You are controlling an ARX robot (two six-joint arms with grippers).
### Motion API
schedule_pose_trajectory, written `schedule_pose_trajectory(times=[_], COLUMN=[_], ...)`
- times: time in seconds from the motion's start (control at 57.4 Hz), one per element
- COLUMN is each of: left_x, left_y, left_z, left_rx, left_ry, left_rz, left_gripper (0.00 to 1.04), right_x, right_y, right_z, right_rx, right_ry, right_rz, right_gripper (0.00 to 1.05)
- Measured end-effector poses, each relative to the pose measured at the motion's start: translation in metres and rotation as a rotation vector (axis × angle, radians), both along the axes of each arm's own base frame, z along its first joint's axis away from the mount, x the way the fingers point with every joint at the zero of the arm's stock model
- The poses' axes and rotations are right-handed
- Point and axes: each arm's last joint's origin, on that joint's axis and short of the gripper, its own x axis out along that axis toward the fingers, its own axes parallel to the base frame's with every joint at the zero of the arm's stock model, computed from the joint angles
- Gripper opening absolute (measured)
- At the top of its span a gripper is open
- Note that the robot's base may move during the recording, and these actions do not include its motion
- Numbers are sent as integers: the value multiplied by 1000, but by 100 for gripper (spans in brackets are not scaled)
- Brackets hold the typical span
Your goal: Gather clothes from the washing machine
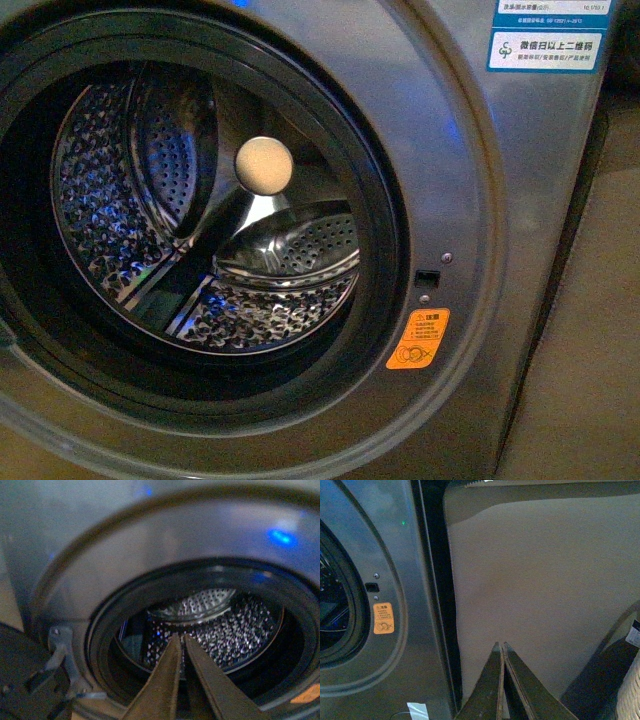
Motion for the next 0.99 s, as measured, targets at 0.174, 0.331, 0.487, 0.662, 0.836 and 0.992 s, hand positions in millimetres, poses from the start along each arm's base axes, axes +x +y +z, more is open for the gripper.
schedule_pose_trajectory(times=[0.174,0.331,0.487,0.662,0.836,0.992], left_x=[-18,-28,-36,-46,-52,-57], left_y=[9,17,23,23,23,23], left_z=[-38,-67,-86,-107,-116,-125], left_rx=[-2,0,0,0,0,0], left_ry=[-20,-6,-7,-4,-12,-12], left_rz=[11,-13,13,11,11,11], left_gripper=[4,4,4,4,4,4], right_x=[0,0,0,0,0,0], right_y=[0,0,0,0,0,0], right_z=[0,0,0,0,0,0], right_rx=[0,0,0,0,0,0], right_ry=[0,0,0,0,0,0], right_rz=[0,0,0,0,0,0], right_gripper=[2,2,2,2,2,2])
